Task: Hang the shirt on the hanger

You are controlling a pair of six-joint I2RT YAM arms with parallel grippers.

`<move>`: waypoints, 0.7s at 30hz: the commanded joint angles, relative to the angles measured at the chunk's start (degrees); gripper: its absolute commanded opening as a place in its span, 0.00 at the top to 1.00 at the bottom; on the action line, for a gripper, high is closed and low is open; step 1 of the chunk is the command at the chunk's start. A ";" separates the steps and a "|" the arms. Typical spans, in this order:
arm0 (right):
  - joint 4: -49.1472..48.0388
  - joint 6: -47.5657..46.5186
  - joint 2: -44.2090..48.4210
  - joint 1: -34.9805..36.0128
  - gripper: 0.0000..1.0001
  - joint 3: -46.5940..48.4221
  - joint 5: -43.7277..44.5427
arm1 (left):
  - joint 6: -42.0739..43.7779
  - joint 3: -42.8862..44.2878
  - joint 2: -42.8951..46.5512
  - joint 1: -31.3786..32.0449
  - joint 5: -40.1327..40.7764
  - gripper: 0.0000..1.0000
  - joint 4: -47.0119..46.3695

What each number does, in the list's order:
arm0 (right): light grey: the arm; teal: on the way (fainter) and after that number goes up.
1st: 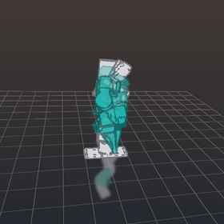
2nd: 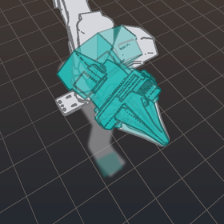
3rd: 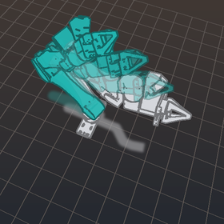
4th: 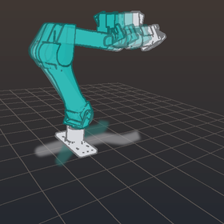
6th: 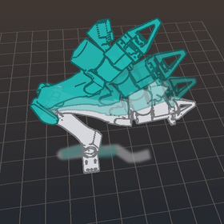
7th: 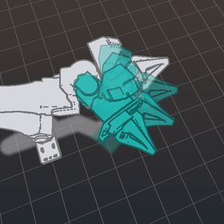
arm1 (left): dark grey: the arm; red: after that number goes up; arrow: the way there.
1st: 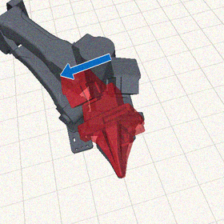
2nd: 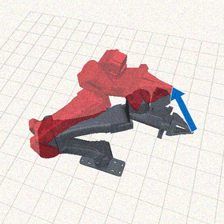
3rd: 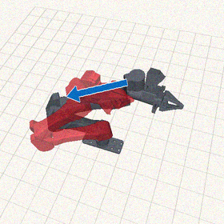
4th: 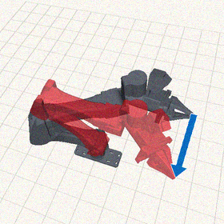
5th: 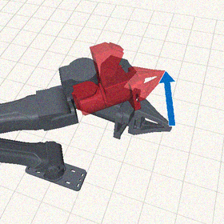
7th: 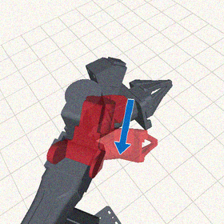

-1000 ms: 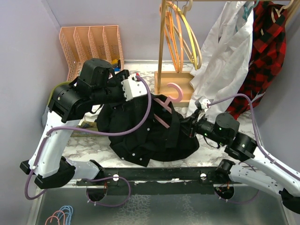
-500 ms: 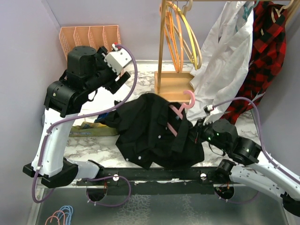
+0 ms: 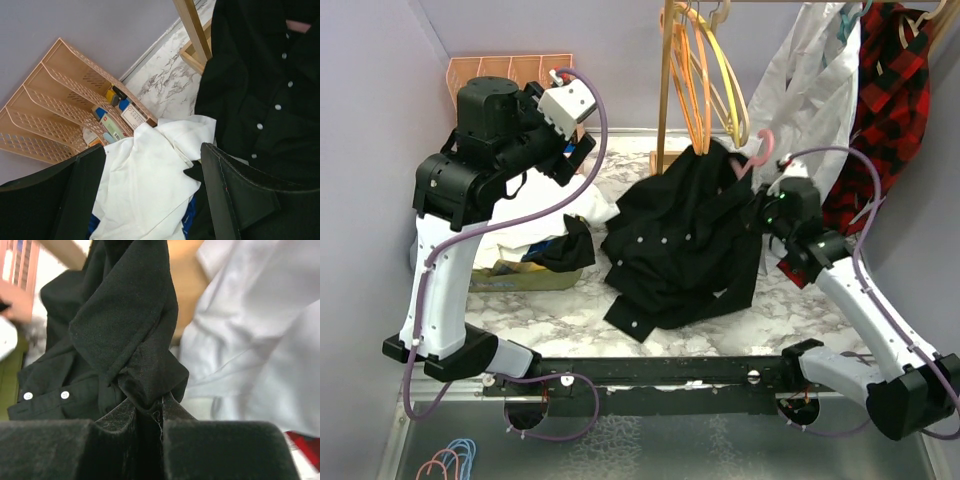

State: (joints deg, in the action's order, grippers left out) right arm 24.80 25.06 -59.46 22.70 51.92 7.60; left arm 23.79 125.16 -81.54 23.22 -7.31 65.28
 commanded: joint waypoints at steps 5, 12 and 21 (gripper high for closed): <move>-4.62 -13.66 -6.30 -16.94 0.99 15.46 -9.67 | -2.31 0.73 2.63 -5.46 -8.90 0.21 0.74; -8.04 -20.40 -8.43 -16.99 0.99 24.09 -10.65 | -2.50 0.21 3.61 -8.15 -10.31 0.21 3.14; -6.97 -24.26 -18.61 -17.36 0.99 42.16 -13.23 | -7.46 1.12 3.77 -8.19 6.39 0.10 -2.16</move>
State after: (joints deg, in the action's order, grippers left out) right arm 22.33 3.79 -74.52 5.67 86.02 -4.47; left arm 20.45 125.12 -78.59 15.38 -11.99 67.37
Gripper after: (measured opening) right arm 0.070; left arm 0.890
